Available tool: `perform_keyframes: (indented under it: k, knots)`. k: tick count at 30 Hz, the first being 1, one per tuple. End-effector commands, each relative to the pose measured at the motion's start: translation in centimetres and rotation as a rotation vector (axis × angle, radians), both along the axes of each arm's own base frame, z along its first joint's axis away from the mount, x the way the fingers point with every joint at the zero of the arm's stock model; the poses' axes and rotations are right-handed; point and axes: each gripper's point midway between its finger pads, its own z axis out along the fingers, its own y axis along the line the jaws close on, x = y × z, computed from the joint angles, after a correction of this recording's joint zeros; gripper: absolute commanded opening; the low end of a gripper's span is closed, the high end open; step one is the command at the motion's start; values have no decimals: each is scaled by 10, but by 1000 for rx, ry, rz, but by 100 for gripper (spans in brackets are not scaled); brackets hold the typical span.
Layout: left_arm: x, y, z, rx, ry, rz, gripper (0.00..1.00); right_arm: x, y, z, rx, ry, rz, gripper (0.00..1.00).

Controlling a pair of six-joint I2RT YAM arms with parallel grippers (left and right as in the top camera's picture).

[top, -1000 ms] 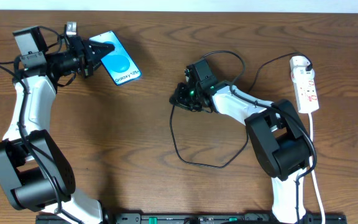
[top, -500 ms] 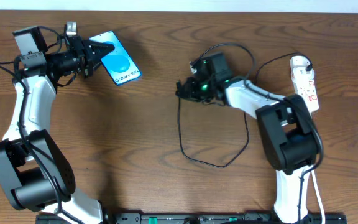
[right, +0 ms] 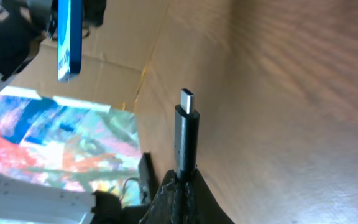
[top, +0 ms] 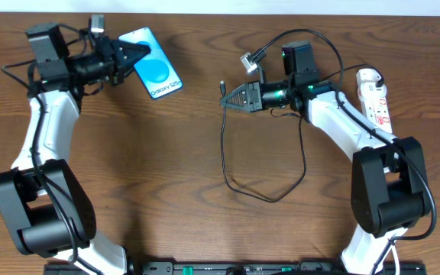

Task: Plug charger to phone and switch on socket
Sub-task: 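Lift the cable end with the right gripper toward the phone's bottom port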

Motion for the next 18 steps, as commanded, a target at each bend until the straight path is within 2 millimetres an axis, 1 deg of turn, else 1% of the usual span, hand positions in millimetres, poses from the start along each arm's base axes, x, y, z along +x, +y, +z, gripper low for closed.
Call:
perform_keyframes:
  k: [1, 4, 5, 9, 13, 16, 18]
  knots:
    - [0, -9, 14, -31, -2, -26, 7, -19, 9, 23, 38, -55, 68, 1]
    - [0, -12, 15, -28, -12, -31, 7, -30, 16, 26, 22, -70, 89, 1]
    - [1, -11, 15, -27, -11, -28, 8, -38, 21, 26, 0, -80, 103, 1]
    - [0, -12, 15, -28, -12, -31, 7, -60, 33, 28, -3, -115, 174, 1]
    - [-4, -15, 17, -40, -15, -61, 7, -82, 48, 39, 38, -170, 257, 1]
    - [-9, -18, 20, -53, -20, -91, 7, -93, 56, 44, 46, -190, 288, 1]
    - [-12, -20, 23, -64, -28, -117, 7, -96, 59, 47, 58, -199, 301, 1]
